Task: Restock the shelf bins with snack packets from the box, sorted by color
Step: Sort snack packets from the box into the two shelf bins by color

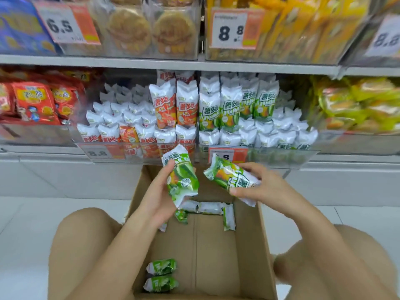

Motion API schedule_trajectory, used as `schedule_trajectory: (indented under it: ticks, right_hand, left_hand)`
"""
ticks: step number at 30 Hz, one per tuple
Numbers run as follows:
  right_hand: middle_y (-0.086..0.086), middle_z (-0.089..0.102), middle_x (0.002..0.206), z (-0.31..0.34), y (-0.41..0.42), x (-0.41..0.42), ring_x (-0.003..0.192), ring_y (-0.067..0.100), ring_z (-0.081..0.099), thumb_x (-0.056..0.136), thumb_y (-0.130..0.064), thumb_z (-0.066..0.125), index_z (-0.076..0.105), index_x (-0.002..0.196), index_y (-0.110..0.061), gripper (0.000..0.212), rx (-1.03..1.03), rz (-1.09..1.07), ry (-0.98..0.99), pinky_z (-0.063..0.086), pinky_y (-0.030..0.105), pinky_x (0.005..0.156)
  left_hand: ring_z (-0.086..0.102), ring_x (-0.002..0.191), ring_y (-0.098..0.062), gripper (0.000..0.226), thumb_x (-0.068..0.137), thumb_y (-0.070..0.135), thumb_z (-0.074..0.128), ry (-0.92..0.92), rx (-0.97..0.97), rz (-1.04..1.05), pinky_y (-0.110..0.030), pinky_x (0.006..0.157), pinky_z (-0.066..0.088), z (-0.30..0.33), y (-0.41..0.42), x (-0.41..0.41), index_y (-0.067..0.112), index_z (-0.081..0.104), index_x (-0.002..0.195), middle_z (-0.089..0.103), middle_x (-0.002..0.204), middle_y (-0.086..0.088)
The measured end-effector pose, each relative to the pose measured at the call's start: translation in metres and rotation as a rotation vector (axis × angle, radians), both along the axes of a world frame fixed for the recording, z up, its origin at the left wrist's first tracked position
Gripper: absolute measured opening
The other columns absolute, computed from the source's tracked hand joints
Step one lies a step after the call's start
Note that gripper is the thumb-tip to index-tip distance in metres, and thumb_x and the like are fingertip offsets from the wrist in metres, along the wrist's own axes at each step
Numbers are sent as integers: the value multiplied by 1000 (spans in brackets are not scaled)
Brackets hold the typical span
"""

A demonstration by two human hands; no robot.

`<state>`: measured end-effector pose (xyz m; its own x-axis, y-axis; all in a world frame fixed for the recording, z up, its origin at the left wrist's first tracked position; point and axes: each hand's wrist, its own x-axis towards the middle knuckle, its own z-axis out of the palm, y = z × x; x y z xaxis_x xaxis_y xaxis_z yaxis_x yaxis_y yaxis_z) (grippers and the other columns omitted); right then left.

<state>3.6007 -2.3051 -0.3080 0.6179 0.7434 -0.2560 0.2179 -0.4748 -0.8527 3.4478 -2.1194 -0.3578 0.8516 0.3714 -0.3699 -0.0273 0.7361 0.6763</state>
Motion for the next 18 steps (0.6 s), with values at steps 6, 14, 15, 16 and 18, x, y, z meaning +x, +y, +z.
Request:
schedule_trajectory:
  ticks: [6, 14, 15, 16, 18]
  right_hand:
    - [-16, 54, 118, 21, -17, 17, 99, 3, 60, 59, -46, 88, 47, 123, -42, 76, -90, 97, -130, 54, 23, 73]
    - [-7, 59, 121, 23, -27, 54, 96, 10, 64, 66, -24, 86, 48, 123, -22, 68, 457, -427, 287, 57, 30, 80]
    - [-4, 60, 120, 23, -25, 58, 91, 10, 66, 69, -16, 84, 45, 131, -17, 73, 531, -474, 356, 57, 29, 77]
    - [2, 64, 116, 24, -22, 63, 86, 11, 68, 67, -12, 85, 47, 132, -13, 76, 594, -491, 394, 57, 28, 73]
    - [6, 69, 101, 29, -13, 78, 81, 13, 68, 62, -15, 82, 57, 119, -12, 63, 665, -515, 350, 54, 29, 71]
  left_hand:
    - [67, 105, -25, 67, 52, 51, 88, -70, 195, -339, -34, 80, 56, 46, -31, 19, 17, 74, 108, 68, 117, -13]
    - [71, 88, -18, 31, 73, 38, 65, 2, 358, -290, -28, 78, 55, 67, -48, 68, 15, 79, 90, 74, 99, -9]
    - [70, 90, -19, 33, 73, 37, 67, 18, 407, -296, -29, 81, 54, 69, -50, 76, 12, 79, 91, 74, 100, -11]
    - [69, 94, -21, 40, 71, 39, 71, 23, 467, -300, -30, 86, 52, 71, -51, 86, 7, 77, 95, 73, 102, -12]
    - [68, 101, -19, 47, 72, 42, 76, 48, 620, -306, -30, 92, 49, 81, -54, 103, 7, 72, 104, 73, 105, -7]
